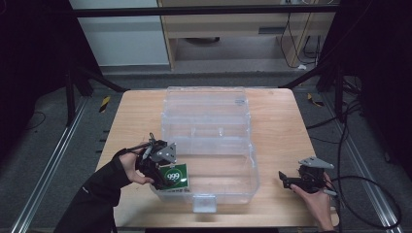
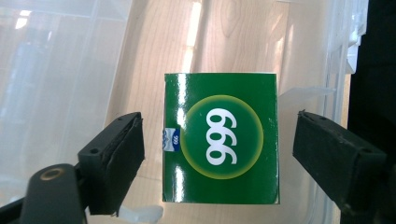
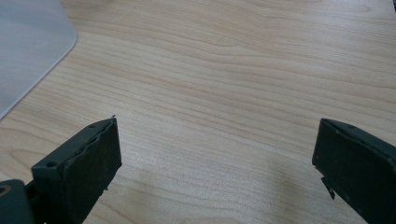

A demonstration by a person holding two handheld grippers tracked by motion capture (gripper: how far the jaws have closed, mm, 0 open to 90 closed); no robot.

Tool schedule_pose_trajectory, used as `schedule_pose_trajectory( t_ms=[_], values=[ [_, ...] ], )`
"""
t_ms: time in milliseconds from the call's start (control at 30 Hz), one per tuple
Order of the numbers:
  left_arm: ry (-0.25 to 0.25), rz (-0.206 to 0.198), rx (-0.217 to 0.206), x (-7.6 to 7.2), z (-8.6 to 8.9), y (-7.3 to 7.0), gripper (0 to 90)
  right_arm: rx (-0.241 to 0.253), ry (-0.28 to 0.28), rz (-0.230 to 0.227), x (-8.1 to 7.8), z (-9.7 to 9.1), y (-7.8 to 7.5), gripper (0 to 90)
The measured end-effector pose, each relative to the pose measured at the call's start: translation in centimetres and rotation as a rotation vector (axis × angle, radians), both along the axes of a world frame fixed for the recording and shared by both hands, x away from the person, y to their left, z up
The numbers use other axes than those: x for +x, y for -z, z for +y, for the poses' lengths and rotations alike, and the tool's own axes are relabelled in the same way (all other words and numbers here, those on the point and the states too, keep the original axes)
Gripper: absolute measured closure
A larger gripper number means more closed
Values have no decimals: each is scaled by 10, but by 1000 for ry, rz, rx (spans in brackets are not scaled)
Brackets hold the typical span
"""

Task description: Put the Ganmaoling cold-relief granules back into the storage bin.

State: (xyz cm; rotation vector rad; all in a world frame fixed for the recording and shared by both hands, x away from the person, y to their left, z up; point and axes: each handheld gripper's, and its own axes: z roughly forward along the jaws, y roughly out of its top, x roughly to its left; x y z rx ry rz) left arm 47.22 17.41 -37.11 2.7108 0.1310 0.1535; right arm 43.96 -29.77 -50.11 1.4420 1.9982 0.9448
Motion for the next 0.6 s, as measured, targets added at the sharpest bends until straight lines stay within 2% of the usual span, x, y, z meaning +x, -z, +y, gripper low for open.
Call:
schedule_pose_trajectory(
  t_ms=[167, 200, 267, 300, 600],
  values=[
    [-27, -13, -16, -2, 12, -5, 197, 2, 1, 0, 0, 0, 0, 19],
    [-37, -21, -40, -5, 19, -7, 202, 3, 2, 0, 0, 0, 0, 19],
    [-40, -26, -44, -6, 22, -8, 204, 2, 2, 1, 0, 0, 0, 19],
    [-56, -35, -62, -8, 29, -9, 204, 2, 2, 2, 0, 0, 0, 20],
    [-125, -61, -92, -13, 55, -12, 203, 1, 2, 0, -1, 0, 0, 20]
  ],
)
